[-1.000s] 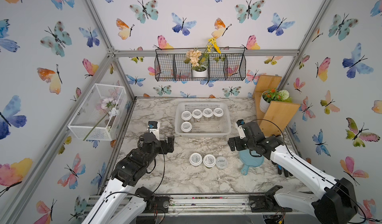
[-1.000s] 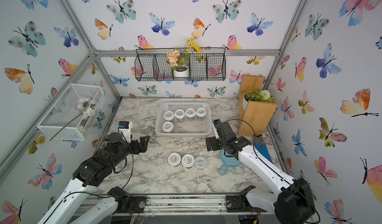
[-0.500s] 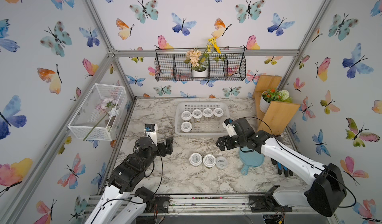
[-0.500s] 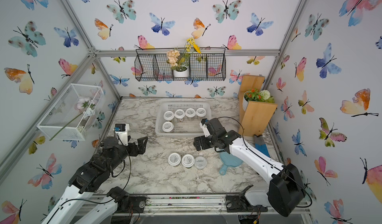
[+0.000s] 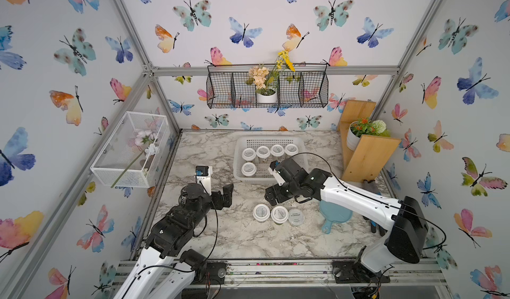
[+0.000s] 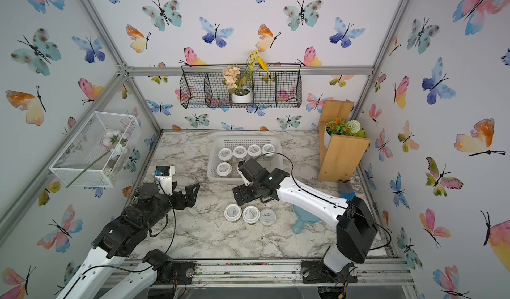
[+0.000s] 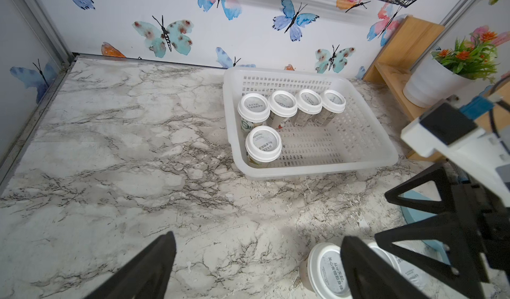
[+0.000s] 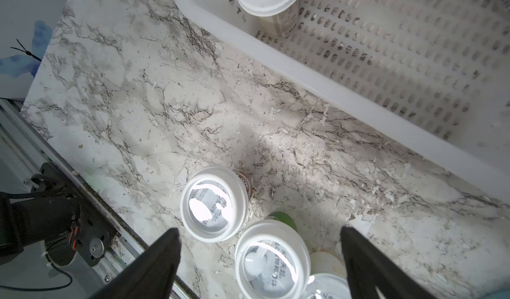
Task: Put the yogurt in the basket
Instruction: Pick up the yogurt from the center of the board.
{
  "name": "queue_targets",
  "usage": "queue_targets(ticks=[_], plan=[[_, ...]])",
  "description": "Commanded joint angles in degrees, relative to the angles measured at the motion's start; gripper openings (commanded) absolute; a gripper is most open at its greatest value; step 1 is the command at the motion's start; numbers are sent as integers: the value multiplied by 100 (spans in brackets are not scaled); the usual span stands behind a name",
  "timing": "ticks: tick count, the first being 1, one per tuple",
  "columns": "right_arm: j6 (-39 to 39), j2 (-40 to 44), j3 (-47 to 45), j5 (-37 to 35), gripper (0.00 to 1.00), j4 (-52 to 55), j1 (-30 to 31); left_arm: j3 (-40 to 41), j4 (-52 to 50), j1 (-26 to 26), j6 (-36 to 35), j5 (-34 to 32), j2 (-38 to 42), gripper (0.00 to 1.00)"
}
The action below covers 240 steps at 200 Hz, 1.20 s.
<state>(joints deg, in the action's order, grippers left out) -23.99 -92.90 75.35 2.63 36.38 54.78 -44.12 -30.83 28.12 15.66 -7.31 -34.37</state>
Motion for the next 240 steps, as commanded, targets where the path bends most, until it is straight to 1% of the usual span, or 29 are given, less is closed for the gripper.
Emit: queue_targets(ticks=[1, 48, 85, 168, 185, 201, 240], plan=[[-84, -343, 327, -327, 92, 414, 251, 41, 129, 3, -54, 221, 21, 99], [-45, -1031, 1008, -499, 91, 798, 621, 53, 147, 1, -76, 265, 14, 99], [-2, -1364, 1440, -663, 91, 1155, 801, 61, 148, 1, -54, 180, 21, 99], [61, -1492, 1503, -615, 90, 1380, 954, 70, 139, 2, -61, 133, 39, 99], [61, -1554, 1502, -607, 89, 1379, 972, 66, 130, 6, -50, 95, 21, 99], [70, -1617, 1502, -558, 86, 1352, 1005, 61, 108, 2, -35, 31, 31, 99], [70, -1722, 1574, -619, 85, 1426, 1065, 70, 103, 4, -19, -51, 132, 100]])
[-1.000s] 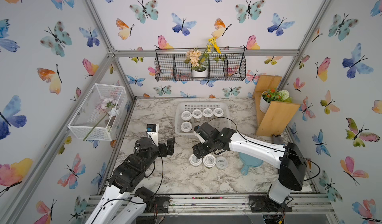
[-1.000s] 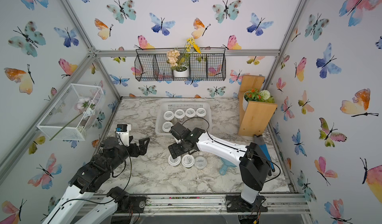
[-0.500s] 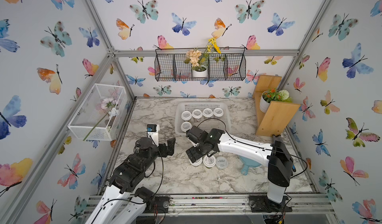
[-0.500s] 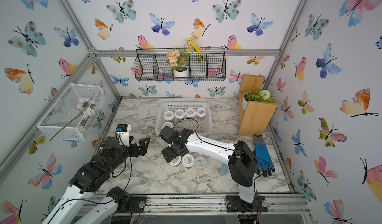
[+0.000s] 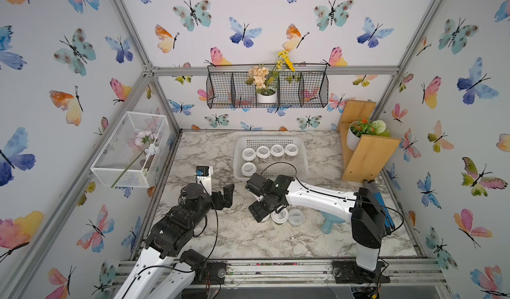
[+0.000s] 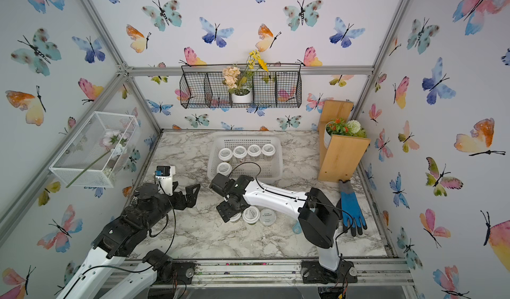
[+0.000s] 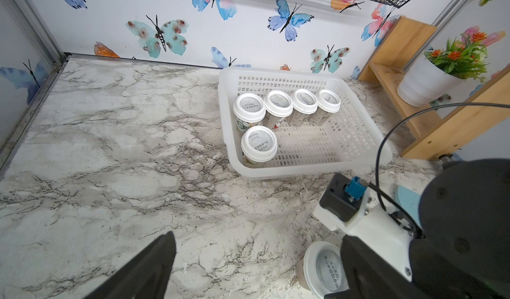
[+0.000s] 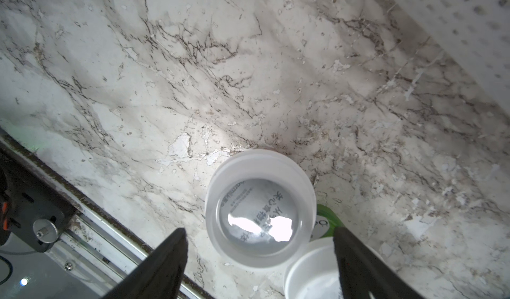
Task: Put the yogurt in the basket
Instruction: Pick up the yogurt from the center of the board.
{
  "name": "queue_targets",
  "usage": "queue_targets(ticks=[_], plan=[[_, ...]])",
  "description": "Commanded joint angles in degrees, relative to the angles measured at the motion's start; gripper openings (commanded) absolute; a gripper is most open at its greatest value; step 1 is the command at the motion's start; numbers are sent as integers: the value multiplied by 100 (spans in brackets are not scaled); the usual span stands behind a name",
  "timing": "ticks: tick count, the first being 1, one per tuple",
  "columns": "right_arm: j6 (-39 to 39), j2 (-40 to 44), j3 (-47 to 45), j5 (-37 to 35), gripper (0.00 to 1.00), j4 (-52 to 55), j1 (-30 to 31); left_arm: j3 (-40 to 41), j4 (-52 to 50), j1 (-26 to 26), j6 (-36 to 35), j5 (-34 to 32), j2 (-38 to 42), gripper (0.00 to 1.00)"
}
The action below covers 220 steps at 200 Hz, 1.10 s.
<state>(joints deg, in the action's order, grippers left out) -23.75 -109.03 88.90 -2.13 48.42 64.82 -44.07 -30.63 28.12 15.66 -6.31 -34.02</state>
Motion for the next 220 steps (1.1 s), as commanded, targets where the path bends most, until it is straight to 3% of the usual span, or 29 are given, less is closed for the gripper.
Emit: queue_targets(ticks=[1, 165, 220], plan=[[50, -113, 222, -145, 85, 221, 64, 66, 84, 2, -19, -152, 97, 100], [54, -428, 356, -169, 78, 442, 83, 65, 57, 2, -11, -257, 194, 97], [72, -463, 367, -104, 69, 432, 79, 57, 56, -3, -15, -248, 185, 96]])
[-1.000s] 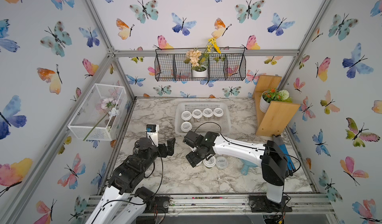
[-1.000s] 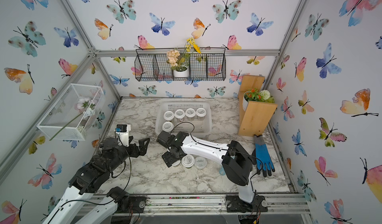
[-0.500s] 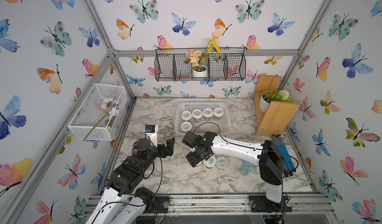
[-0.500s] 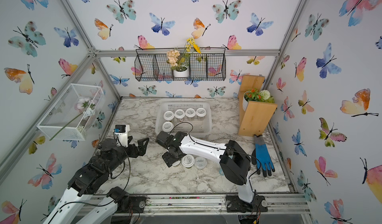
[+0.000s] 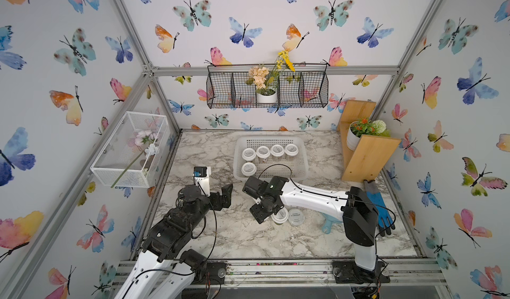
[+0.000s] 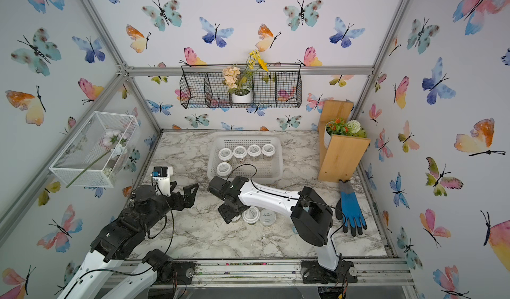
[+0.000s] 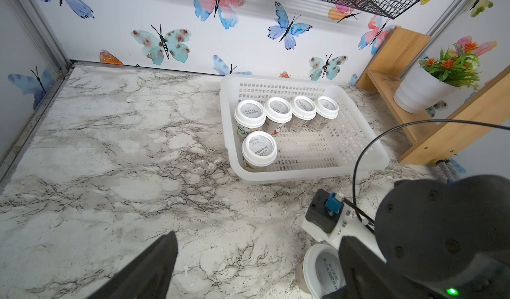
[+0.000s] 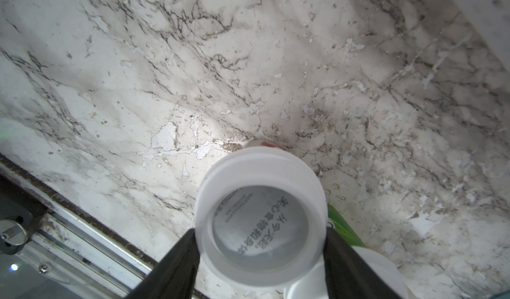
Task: Put the yogurt in the basket
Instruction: Pick up the yogurt from the center of the board.
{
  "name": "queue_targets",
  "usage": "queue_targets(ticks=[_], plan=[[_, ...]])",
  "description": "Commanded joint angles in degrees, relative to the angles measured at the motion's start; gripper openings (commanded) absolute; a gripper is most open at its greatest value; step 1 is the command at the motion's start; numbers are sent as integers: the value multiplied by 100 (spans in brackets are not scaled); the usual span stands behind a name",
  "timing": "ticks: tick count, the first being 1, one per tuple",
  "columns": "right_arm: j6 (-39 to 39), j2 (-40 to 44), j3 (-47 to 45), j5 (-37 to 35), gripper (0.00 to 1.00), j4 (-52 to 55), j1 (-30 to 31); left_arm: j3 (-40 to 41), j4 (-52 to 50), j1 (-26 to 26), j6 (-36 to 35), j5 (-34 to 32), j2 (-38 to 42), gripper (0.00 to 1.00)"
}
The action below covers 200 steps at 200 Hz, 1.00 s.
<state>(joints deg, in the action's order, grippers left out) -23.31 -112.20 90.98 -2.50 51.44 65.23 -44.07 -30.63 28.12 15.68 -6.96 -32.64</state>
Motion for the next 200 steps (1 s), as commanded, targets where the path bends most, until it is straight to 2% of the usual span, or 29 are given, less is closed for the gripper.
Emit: queue_targets(ticks=[1, 82, 139, 165, 200], plan=[[28, -145, 158, -66, 69, 130, 40, 57, 57, 3, -15, -183, 56, 96], [88, -97, 512, -213, 63, 560, 38, 66, 56, 2, -13, -183, 58, 96], [163, 57, 937, -354, 63, 849, 36, 66, 56, 1, -13, -194, 65, 95], [278, 199, 1054, -325, 64, 608, 29, 66, 57, 7, -13, -210, 91, 95], [427, 41, 1677, -457, 64, 881, -63, 61, 55, -2, -13, -209, 96, 95]])
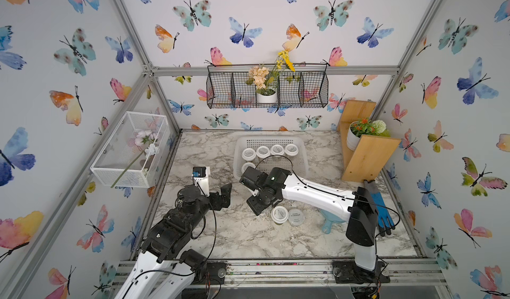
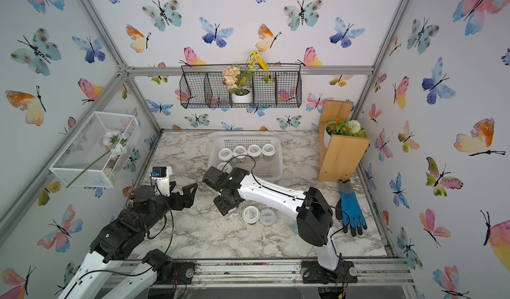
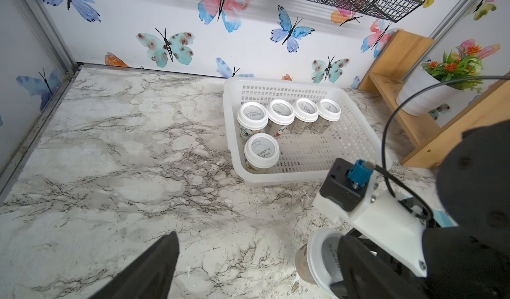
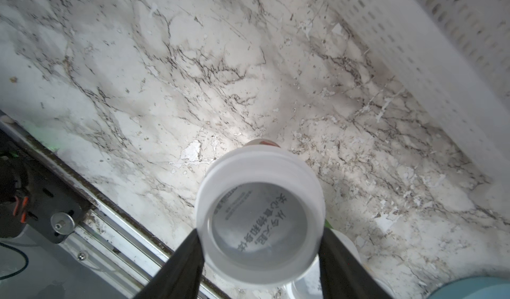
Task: Put the yogurt in the basket
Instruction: Pick up the yogurt from the center of the board, then place the yogurt in the basket.
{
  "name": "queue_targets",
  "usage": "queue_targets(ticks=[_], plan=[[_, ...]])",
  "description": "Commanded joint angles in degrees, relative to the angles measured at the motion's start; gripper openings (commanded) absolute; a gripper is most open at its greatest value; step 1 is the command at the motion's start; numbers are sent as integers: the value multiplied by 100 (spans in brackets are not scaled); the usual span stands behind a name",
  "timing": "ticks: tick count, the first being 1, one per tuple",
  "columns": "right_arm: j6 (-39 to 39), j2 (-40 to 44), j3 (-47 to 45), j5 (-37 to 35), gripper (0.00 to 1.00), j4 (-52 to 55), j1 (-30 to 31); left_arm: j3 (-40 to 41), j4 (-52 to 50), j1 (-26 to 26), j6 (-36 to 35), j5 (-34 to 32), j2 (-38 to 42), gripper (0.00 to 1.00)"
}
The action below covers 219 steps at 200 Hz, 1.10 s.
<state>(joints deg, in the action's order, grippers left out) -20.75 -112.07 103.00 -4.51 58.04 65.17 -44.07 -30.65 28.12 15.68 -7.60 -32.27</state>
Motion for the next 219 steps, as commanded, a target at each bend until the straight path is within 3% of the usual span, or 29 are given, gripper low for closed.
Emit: queue_targets(ticks=[1, 110, 161, 219], plan=[[178, 19, 497, -262, 64, 232, -61, 63, 58, -1, -17, -146, 56, 95], [612, -191, 1585, 283, 66, -18, -1188, 66, 64, 2, -17, -133, 46, 95], [625, -343, 1548, 486, 66, -305, -1796, 65, 58, 3, -13, -155, 54, 95], [713, -853, 1591, 258, 67, -459, -2012, 66, 56, 1, -13, -154, 24, 95]])
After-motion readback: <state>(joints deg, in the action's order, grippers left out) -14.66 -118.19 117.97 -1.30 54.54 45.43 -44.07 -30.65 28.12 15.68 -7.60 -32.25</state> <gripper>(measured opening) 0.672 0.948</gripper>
